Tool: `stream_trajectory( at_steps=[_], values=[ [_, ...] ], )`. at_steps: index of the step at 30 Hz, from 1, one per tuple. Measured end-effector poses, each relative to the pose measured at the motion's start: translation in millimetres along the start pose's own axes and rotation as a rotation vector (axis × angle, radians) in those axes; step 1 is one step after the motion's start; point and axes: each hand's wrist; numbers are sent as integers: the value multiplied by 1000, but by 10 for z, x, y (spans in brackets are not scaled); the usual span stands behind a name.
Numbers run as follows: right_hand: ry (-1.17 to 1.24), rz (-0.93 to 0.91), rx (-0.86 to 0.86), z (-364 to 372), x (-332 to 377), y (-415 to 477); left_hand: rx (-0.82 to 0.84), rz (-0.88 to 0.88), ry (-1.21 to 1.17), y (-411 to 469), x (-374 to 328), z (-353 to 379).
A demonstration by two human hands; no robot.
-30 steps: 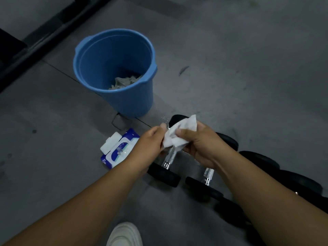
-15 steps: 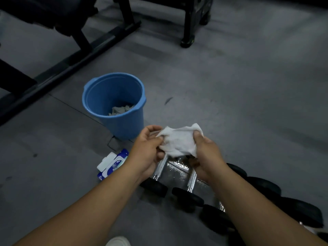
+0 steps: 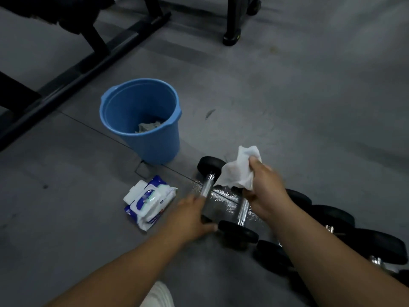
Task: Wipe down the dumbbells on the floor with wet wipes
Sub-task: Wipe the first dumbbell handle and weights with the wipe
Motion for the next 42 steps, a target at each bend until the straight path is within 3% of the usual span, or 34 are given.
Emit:
stream_trajectory(
  at_steps=[3,8,11,15,17,20,23,27,36,42],
  values=[
    [-349,-199,42,84,-287,182,62,198,311,-33,92,184],
    [-928,-578,327,221,-881,436,-176,409,249,11,323,310],
    [-1107,-667,351,264,-1118,569,-124,215,125,-2,481,378],
    [-1055,-731,264,311,-1190,629,-143,-111,-150,-100,497,494],
    [-1085,-924,301,370,-1165,669,-118,-195,-164,-92,391,560],
    [-1463,-1283,526,408,-1191,877,-134,-245,-118,-55,323,676],
    [-1866,-1274,736,446,-1232,1019,-148,-235,-138,-44,371,728],
    [-2093,-1359,815,578,-1285,1091,-153,-257,-176,-20,499,707],
    [-1971,-1632,718,752,-1377,1074,-188,-238,-218,-44,634,542],
    [-2047,-1458,729,831,-1342,611,-199,-94,-173,-309,723,19]
  ],
)
Point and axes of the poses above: each hand's wrist, its own y-axis towards the middle knuckle, its own z-axis out of the palm, x = y × z, and after that the axes turned 12 degrees about -x, right-handed
